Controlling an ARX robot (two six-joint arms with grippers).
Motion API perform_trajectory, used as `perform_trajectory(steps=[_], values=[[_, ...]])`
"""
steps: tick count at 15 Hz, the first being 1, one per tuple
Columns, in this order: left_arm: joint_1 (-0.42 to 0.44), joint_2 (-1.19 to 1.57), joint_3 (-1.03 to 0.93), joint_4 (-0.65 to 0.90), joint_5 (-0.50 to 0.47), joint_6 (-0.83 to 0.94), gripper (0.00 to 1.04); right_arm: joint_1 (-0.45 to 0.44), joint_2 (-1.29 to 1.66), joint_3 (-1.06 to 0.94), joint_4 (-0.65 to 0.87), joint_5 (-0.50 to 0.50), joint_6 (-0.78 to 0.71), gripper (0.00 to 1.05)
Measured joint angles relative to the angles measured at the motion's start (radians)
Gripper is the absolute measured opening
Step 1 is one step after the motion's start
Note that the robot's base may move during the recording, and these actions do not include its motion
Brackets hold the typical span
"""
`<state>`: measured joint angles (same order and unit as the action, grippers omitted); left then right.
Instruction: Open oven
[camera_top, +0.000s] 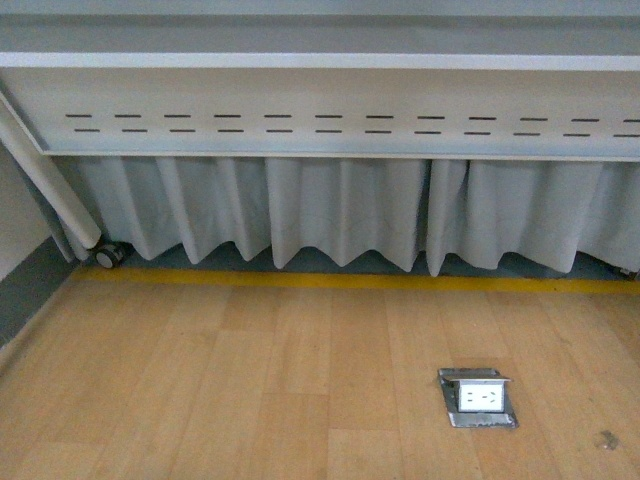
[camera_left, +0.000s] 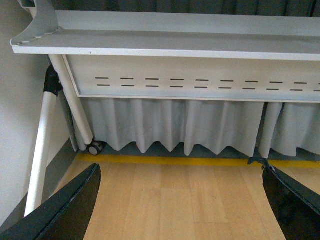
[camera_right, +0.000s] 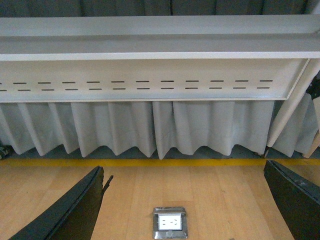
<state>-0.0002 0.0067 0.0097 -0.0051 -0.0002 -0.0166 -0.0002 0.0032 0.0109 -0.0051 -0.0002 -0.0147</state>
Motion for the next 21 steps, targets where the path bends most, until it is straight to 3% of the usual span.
perform_trajectory(steps=[21], values=[[0.000, 0.000, 0.000, 0.001, 0.000, 0.000, 0.98, 0.000, 0.000, 0.000, 0.000, 0.000, 0.000, 0.98]])
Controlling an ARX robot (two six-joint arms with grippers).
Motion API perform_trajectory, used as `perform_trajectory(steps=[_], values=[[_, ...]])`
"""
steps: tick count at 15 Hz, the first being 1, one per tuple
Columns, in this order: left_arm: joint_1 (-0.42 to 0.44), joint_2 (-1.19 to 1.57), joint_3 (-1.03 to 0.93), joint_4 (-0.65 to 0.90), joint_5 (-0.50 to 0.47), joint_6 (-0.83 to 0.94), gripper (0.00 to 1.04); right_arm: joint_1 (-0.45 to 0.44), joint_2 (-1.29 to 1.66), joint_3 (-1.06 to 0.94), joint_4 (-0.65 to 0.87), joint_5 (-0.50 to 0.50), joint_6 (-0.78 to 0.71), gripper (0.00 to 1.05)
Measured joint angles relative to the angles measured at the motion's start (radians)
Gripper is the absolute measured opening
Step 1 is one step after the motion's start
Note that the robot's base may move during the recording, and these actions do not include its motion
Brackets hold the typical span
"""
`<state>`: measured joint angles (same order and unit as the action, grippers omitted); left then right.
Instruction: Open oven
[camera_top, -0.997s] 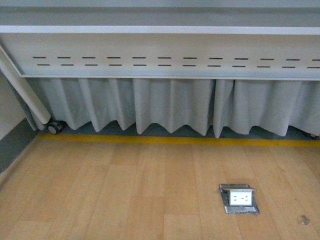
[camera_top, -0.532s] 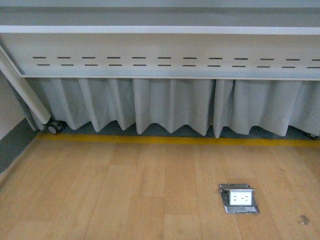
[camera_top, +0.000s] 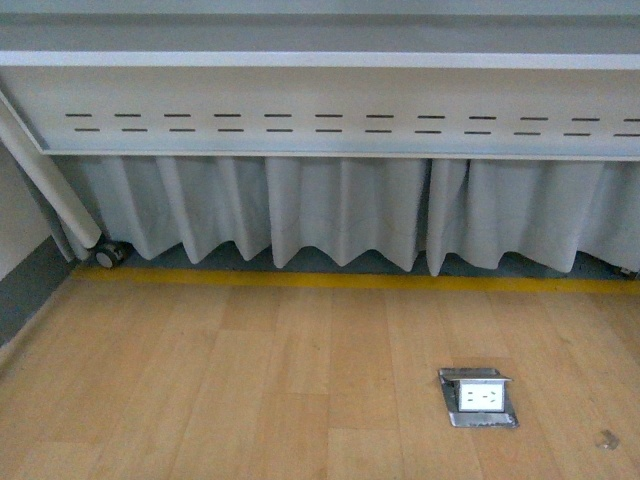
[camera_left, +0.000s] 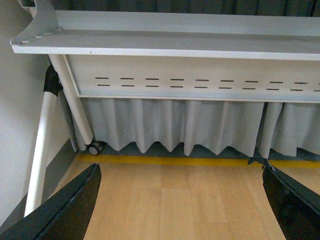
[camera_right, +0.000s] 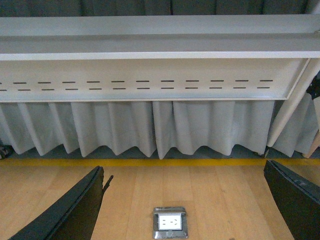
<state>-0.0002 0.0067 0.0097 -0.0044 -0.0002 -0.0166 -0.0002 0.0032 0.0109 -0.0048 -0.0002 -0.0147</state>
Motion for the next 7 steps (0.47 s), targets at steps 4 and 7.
perform_trajectory(steps=[4, 7], values=[[0.000, 0.000, 0.000, 0.000, 0.000, 0.000, 0.98, 0.000, 0.000, 0.000, 0.000, 0.000, 0.000, 0.98], [0.000, 0.000, 0.000, 0.000, 0.000, 0.000, 0.98, 0.000, 0.000, 0.000, 0.000, 0.000, 0.000, 0.98]])
